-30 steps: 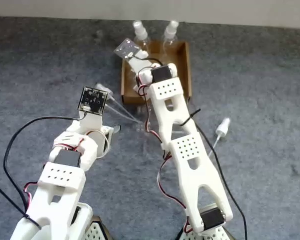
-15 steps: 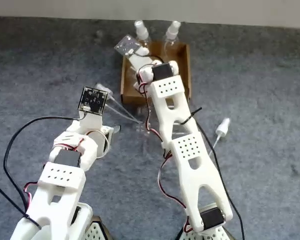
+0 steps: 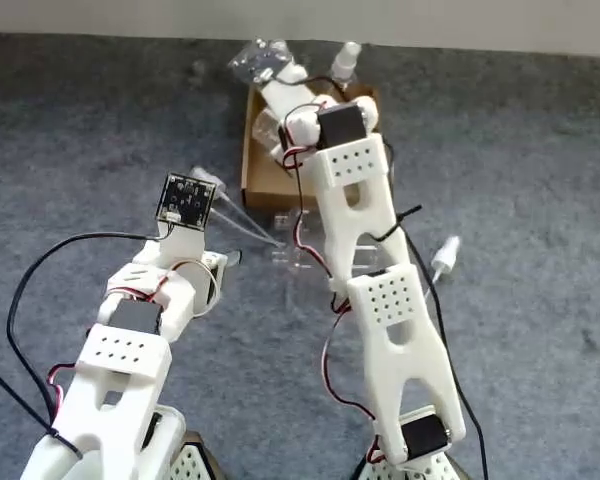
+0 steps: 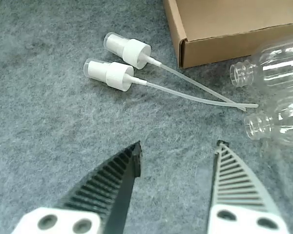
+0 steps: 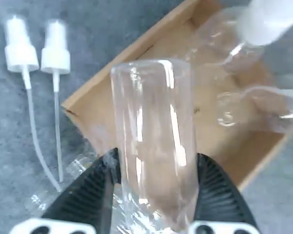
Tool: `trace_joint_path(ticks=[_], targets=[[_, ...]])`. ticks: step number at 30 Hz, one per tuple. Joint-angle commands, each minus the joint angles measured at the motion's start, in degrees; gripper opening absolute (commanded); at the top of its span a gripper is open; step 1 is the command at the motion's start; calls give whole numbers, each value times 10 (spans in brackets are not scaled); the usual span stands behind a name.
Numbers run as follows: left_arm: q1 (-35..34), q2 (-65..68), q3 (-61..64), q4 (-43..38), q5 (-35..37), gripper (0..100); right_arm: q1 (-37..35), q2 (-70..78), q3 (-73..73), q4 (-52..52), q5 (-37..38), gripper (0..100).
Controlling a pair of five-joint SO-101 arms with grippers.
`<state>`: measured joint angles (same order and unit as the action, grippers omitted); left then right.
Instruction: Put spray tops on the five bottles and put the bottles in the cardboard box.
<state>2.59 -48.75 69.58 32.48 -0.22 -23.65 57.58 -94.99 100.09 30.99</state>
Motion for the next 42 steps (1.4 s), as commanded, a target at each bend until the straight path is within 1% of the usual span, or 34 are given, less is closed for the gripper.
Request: trace_joint_path(ticks=[1, 4, 9, 11, 16, 19, 22, 24, 26, 28, 29, 32, 33, 35, 38, 40, 42], targets=[[-7, 1, -2, -11, -3, 189, 29, -78, -58, 13, 2, 108], [-7, 1, -2, -11, -3, 189, 50, -143, 31, 13, -18, 108], [-7, 1, -2, -11, -3, 189, 109, -345, 334, 11, -23, 108], [-7, 1, -2, -11, -3, 189, 143, -430, 461, 11, -7, 108], [-8, 1, -3, -11, -3, 189, 257, -589, 733, -7, 100, 108], [-8, 0, -3, -11, -3, 189, 337, -638, 863, -60, 154, 108], [-8, 0, -3, -11, -3, 189, 407, -670, 967, -116, 239, 108], [-8, 0, -3, -11, -3, 189, 434, -690, 1029, -138, 316, 108], [-8, 0, -3, -10, -3, 189, 437, -710, 1082, -147, 377, 108], [-13, -2, -8, -7, -3, 189, 425, -735, 1128, -146, 411, 108], [-25, -4, -9, -6, -4, 189, 409, -750, 1147, -146, 412, 108], [-78, 0, -48, 1, -36, 189, 348, -807, 1191, -145, 412, 108], [-102, 0, -69, 25, -41, 189, 321, -829, 1203, -145, 409, 108], [-158, 0, -120, 89, -50, 189, 259, -871, 1219, -145, 370, 108], [-241, 1, -208, 185, -112, 189, 153, -908, 1229, -151, 287, 108], [-292, 2, -267, 240, -144, 189, 70, -904, 1228, -150, 251, 109], [-327, 9, -308, 281, -178, 189, -15, -878, 1225, -153, 212, 110]])
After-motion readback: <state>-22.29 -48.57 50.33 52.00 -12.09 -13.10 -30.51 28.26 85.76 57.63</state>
